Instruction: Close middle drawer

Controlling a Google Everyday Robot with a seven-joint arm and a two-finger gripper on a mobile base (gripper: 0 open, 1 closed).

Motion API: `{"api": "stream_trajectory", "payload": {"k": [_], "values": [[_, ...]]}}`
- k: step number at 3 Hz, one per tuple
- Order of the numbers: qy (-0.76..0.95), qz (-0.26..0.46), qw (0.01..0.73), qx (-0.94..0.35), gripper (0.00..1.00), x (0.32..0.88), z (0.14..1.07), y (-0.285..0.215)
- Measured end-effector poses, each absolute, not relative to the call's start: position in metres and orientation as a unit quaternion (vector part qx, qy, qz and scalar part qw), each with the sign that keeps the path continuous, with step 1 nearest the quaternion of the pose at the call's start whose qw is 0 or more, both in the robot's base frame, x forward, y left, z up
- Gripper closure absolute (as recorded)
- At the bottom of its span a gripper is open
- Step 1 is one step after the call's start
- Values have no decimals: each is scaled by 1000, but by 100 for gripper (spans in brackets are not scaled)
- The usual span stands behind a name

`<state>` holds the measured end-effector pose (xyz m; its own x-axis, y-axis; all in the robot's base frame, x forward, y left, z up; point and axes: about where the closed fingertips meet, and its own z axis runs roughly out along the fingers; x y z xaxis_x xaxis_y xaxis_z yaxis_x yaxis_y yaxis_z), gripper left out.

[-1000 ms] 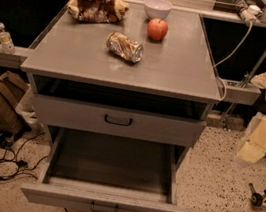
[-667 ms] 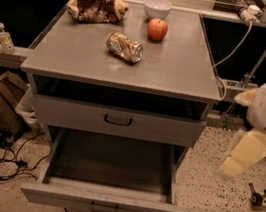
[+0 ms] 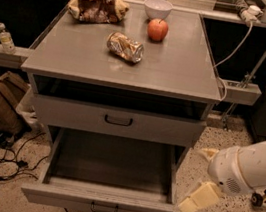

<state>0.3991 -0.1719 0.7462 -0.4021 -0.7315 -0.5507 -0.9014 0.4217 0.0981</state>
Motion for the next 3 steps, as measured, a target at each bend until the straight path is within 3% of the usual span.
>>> {"api": "stream_trajectory", "payload": {"k": [3], "values": [[809,216,219,-500,0,388,711,-157]]}}
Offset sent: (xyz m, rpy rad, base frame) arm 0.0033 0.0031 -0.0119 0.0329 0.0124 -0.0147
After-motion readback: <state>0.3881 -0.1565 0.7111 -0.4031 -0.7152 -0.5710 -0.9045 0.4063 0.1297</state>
